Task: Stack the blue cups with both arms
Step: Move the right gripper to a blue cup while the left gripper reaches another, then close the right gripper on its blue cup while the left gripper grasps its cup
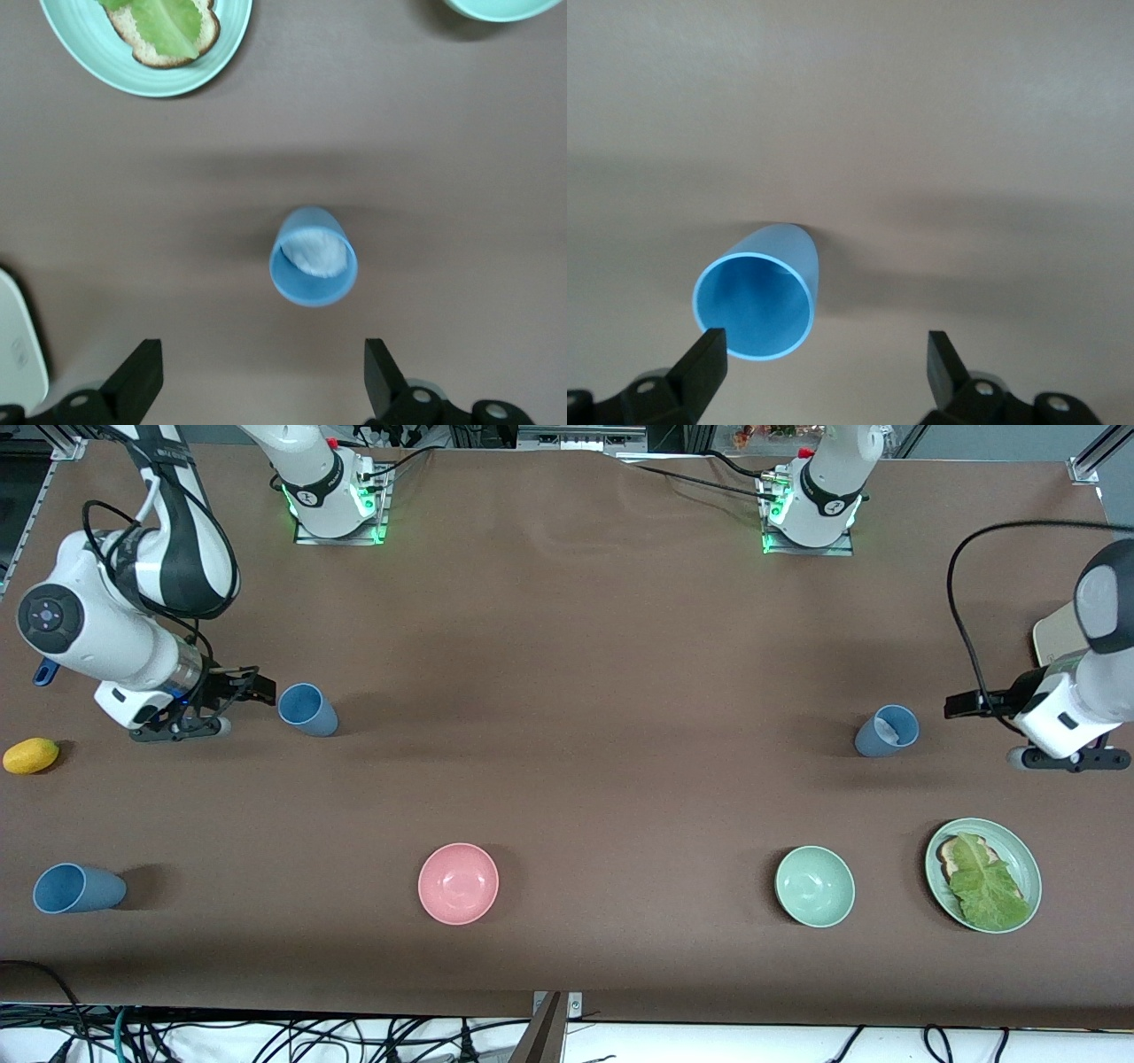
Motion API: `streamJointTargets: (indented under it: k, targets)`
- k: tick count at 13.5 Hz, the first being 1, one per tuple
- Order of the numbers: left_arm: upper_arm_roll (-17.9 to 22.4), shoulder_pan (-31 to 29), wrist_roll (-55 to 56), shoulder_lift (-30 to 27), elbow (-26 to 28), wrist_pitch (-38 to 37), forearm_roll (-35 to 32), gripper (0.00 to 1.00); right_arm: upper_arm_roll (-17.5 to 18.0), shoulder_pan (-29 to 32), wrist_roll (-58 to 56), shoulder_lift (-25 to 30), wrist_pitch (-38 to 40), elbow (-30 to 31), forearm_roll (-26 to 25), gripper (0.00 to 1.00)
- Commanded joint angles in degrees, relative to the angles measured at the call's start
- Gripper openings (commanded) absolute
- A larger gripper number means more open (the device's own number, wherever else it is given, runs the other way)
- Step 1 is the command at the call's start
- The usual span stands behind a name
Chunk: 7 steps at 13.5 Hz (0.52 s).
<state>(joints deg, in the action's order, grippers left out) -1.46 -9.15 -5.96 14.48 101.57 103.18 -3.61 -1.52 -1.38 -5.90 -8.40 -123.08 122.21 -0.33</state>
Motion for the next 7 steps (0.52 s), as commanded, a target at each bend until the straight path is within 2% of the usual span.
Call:
streamJointTargets:
  k: [1, 4, 7]
  targets:
    - [-0.48, -0.25, -0.98, -0.06, 8.00, 8.59, -2.09, 1.00, 0.46, -0.03, -0.08, 0.66, -5.47, 4.95, -0.38, 1.00]
    - [-0.48, -2.09, -1.69, 0.81, 14.43, 18.26, -4.20, 0.95, 0.46, -0.03, -0.08, 0.93, -7.70, 7.08, -0.38, 1.00]
    - [-0.56, -3.68, -4.05, 3.19, 15.58, 19.78, -4.12, 0.83, 0.55, -0.03, -0.08, 0.23, -9.45, 7.96, -0.38, 1.00]
